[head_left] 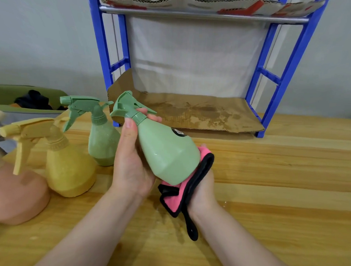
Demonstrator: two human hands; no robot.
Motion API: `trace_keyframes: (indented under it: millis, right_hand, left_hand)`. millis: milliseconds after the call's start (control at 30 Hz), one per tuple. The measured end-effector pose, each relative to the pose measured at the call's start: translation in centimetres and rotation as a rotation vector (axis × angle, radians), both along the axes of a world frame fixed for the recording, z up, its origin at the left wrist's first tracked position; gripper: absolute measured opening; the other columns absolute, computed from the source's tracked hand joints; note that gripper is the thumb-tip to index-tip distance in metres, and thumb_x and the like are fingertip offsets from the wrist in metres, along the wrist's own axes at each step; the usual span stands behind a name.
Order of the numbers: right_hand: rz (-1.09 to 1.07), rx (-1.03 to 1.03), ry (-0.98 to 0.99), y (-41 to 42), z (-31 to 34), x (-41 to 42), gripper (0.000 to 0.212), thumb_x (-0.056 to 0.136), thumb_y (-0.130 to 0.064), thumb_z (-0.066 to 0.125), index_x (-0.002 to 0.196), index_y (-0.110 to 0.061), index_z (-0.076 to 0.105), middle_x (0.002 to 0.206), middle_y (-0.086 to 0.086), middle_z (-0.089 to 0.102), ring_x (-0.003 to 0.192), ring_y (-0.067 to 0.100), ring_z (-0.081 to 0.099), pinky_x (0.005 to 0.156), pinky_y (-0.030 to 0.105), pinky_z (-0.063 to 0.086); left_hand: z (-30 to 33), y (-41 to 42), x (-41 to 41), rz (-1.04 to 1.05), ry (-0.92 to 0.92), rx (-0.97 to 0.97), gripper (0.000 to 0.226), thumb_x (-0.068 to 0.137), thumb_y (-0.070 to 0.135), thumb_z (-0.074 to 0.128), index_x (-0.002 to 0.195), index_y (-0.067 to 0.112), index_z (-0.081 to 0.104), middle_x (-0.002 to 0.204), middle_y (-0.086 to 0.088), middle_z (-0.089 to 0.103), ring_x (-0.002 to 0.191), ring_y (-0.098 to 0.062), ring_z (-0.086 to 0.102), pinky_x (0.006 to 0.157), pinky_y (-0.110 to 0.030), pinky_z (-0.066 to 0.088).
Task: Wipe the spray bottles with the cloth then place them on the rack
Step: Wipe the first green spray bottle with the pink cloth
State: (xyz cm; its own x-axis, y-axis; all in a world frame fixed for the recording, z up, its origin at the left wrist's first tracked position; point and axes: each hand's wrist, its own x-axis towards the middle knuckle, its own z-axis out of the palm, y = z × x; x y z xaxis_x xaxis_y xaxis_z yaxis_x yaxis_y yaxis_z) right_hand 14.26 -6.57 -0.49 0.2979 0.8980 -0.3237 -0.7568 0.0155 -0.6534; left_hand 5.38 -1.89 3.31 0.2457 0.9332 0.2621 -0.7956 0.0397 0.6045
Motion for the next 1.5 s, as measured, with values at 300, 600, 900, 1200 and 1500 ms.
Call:
trace_keyframes:
  millis: [300,600,900,1200,1500]
  right_hand:
    - [0.088,0.023,-0.826,0.4,-1.3,-0.6,0.044,0.105,-0.051,0.027,0.102,-0.029,0.065,0.081,-0.004,0.072,0.07,0.007,0.063,0.072,0.027,0.048]
    - [0.046,0.013,-1.254,-0.7,1.3,3.0,0.044,0.093,-0.059,0.053,0.128,-0.034,0.043,0.104,-0.031,0.053,0.094,-0.007,0.056,0.079,0.019,0.043]
    - [0.164,-0.151,-1.429,-3.7,4.7,8.8,0.078,0.085,-0.021,0.069,0.147,-0.023,0.022,0.118,-0.004,0.057,0.089,0.012,0.059,0.066,0.02,0.04]
    - [-0.375,-0.154,-1.333,-9.9,1.9,15.5,0.041,0.086,-0.002,0.069,0.093,-0.032,0.043,0.091,-0.011,0.063,0.074,-0.011,0.059,0.067,0.012,0.045]
    - [-0.835,-0.138,-1.252,-11.1,0.9,17.8,0.022,0.085,-0.013,0.073,0.093,-0.027,0.058,0.083,-0.017,0.063,0.071,-0.008,0.055,0.065,0.01,0.041]
  left_hand:
    - [0.3,1.9,-1.5,0.143,-0.039,0.019,0.031,0.101,0.039,0.043,0.117,0.015,0.053,0.096,0.0,0.062,0.085,-0.016,0.063,0.081,-0.037,0.054]
    - [-0.3,2.2,-1.7,0.41,0.279,0.115,0.021,0.102,0.025,0.049,0.119,0.019,0.06,0.108,0.001,0.068,0.103,-0.013,0.061,0.1,-0.041,0.05]
    - [0.9,1.0,1.0,0.287,0.648,0.285,0.022,0.091,0.018,0.067,0.112,0.014,0.06,0.111,-0.005,0.071,0.095,-0.007,0.067,0.081,-0.023,0.052]
    - [2.2,0.2,9.3,0.216,0.872,0.487,0.028,0.086,0.019,0.074,0.111,0.013,0.063,0.108,0.002,0.068,0.097,-0.01,0.062,0.089,-0.031,0.053]
    - [0.8,-1.3,18.5,0.155,0.9,0.498,0.026,0.086,0.02,0.074,0.109,0.013,0.065,0.104,0.005,0.067,0.093,-0.008,0.058,0.083,-0.017,0.046]
